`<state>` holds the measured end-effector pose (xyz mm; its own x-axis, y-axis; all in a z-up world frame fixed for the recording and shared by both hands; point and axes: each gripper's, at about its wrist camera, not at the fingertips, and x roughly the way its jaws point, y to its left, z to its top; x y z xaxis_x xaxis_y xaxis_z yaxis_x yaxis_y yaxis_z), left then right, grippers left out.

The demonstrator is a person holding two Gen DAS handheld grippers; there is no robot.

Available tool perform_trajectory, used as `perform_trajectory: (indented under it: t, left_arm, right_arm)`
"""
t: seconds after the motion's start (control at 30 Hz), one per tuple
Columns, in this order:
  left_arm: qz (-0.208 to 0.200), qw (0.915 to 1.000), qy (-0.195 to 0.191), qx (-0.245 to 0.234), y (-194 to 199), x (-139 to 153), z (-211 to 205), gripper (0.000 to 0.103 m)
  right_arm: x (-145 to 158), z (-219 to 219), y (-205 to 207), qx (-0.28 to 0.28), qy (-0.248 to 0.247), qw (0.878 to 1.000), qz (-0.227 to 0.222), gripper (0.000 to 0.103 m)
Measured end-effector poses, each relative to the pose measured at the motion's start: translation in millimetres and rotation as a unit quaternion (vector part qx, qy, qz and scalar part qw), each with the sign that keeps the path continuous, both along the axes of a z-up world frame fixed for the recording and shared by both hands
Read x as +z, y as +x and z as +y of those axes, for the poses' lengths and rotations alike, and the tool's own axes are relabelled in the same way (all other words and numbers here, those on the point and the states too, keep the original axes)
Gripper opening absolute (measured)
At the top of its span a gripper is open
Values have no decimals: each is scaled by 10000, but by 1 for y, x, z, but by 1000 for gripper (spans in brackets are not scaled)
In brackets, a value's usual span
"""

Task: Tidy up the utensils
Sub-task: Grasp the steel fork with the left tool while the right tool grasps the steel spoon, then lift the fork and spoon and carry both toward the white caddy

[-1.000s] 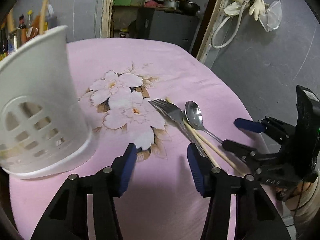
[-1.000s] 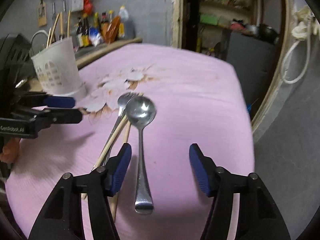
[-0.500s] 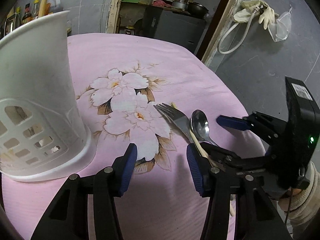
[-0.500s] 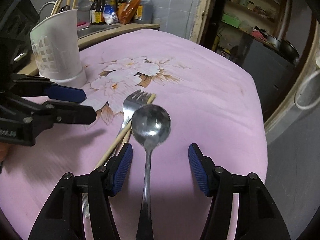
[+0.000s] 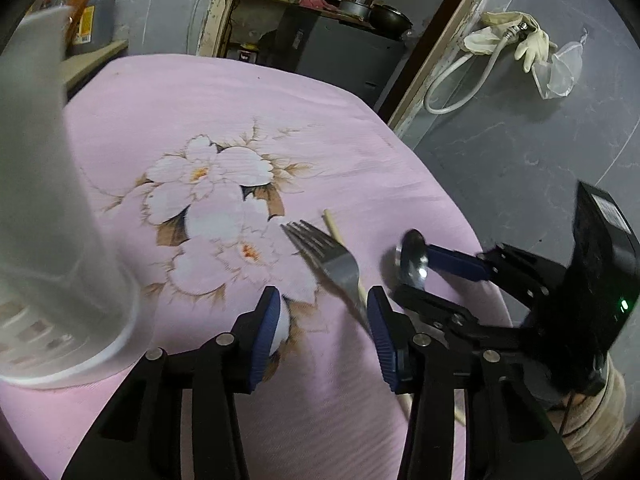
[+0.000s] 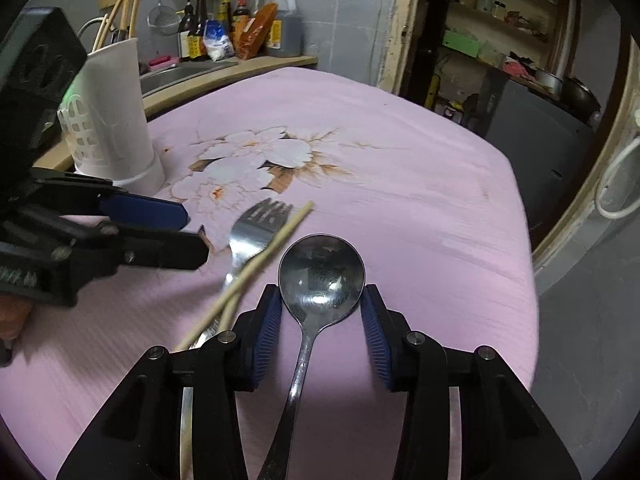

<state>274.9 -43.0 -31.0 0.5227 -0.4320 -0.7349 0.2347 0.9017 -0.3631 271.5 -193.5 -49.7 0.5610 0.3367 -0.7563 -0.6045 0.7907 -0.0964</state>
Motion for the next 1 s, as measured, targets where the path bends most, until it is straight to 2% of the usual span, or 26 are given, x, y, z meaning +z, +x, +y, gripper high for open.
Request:
perform_trajectory:
  t: [0.2, 0.33, 0.43, 0.57, 0.63, 0.87, 1.0]
  left_arm:
    - [306, 9991, -273, 53, 20, -7, -2, 28]
    - [370, 9983, -428, 129, 26, -6, 0, 24]
    - [420, 9975, -557, 97, 29, -6, -2, 15]
    - [413, 9973, -604, 95, 29, -6, -3, 11]
    - [387, 9974, -600, 90, 28, -6, -2, 5]
    - [227, 9978, -619, 90, 13, 0, 0, 3]
    - [-145, 9986, -512, -28, -8, 11, -4, 3]
  right_arm:
    - [4, -17, -6, -224, 20, 9997, -133, 39]
    - [4, -23, -1, -323, 127, 9994, -61, 39]
    - [2, -21, 0, -327, 64, 9994, -46, 40]
    - [0, -17, -1, -333, -12, 9994, -66, 40]
    - [-1, -14, -1, -325, -106, 9994, -78, 42]
    - [-2, -13, -7, -382, -234, 9987, -241, 38]
    - [5, -16, -18, -428, -116, 9978, -491, 38]
